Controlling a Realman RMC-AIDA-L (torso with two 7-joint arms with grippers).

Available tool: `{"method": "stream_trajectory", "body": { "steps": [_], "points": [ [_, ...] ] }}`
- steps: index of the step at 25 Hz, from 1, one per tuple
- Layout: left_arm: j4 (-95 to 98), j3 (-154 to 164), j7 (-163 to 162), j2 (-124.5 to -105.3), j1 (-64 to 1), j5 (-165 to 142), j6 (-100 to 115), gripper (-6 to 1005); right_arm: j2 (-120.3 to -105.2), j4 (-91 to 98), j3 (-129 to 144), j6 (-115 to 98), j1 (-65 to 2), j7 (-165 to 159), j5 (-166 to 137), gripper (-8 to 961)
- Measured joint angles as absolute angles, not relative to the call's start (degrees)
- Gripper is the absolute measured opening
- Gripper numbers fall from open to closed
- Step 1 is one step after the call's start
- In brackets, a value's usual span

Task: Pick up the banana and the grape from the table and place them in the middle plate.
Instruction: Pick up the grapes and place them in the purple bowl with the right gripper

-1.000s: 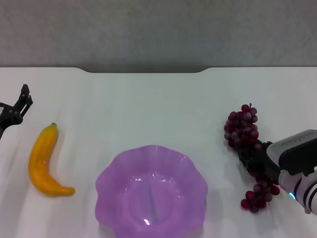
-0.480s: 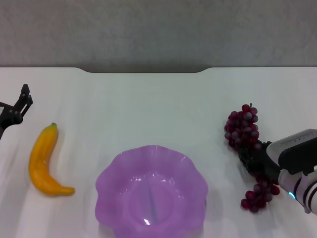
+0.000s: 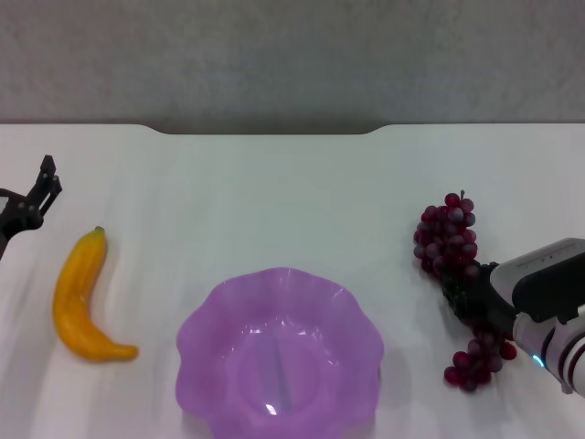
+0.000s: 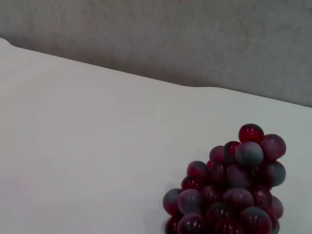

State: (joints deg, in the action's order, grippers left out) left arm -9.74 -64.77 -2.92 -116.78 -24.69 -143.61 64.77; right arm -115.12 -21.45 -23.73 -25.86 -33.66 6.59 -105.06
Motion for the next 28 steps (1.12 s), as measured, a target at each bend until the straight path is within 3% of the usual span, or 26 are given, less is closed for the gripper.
{"method": "stream_trajectory", "body": {
  "steps": [28],
  "points": [
    [-9.8, -64.8, -2.8, -116.81, -24.4, -143.6, 64.8, 877, -115.13, -20.7, -23.7, -26.4, -33.9, 6.9, -105.3, 372]
  ]
}}
